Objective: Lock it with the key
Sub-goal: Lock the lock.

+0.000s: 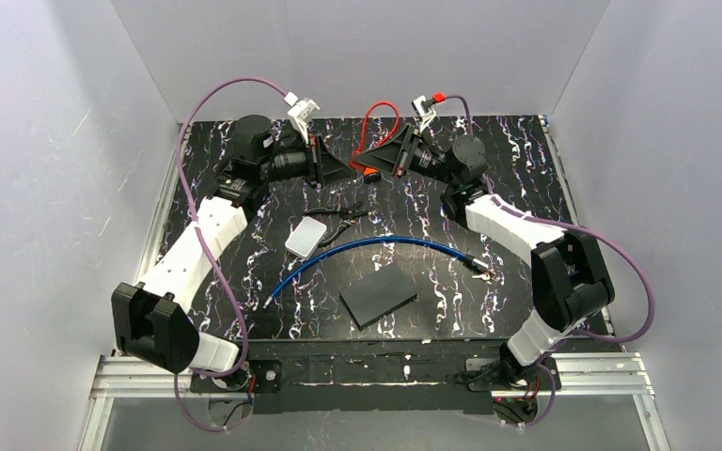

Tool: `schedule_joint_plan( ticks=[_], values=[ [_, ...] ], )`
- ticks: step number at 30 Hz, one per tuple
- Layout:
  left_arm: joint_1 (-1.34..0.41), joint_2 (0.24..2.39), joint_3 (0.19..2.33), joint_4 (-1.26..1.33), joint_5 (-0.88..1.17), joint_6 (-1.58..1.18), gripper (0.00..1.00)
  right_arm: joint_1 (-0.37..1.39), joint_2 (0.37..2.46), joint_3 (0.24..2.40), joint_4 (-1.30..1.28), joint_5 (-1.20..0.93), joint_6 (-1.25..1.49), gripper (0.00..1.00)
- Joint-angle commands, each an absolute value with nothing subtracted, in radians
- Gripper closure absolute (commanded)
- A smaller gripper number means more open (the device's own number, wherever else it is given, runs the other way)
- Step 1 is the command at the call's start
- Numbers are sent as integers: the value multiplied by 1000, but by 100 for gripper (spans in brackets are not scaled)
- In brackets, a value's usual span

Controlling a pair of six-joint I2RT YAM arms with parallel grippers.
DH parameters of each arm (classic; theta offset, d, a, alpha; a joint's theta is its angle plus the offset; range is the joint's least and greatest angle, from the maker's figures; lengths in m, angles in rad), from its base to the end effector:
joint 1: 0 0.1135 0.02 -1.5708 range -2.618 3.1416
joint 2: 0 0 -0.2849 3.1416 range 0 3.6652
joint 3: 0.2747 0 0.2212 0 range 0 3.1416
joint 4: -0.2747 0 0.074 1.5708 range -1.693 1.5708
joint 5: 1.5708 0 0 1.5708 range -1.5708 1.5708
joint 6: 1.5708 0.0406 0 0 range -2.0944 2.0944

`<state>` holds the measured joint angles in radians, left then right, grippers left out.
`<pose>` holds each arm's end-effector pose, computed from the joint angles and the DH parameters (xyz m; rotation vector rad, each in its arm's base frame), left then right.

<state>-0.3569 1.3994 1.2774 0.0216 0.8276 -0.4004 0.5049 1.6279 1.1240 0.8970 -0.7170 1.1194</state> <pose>0.2622 -0.1297 0.4177 0.6273 1.6853 -1.2407 0.2919 0.1918 0.3877 -0.3064 1.4813 1.7736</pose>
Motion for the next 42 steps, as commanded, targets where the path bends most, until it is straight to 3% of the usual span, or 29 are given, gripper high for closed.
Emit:
schedule_joint_plan(
  ticks=[1,21,42],
  values=[
    [-343,1399,1283,88,883,-464,100,511,1597,1111,1094,-761,1169,99],
    [-336,1404,1131,521,1073,-852,100,511,1599,1074,1413,-772,1321,99],
    [-364,1368,1023,512,1035,-791,100,459,1612,1141,1191,-675,1285,99]
  ],
)
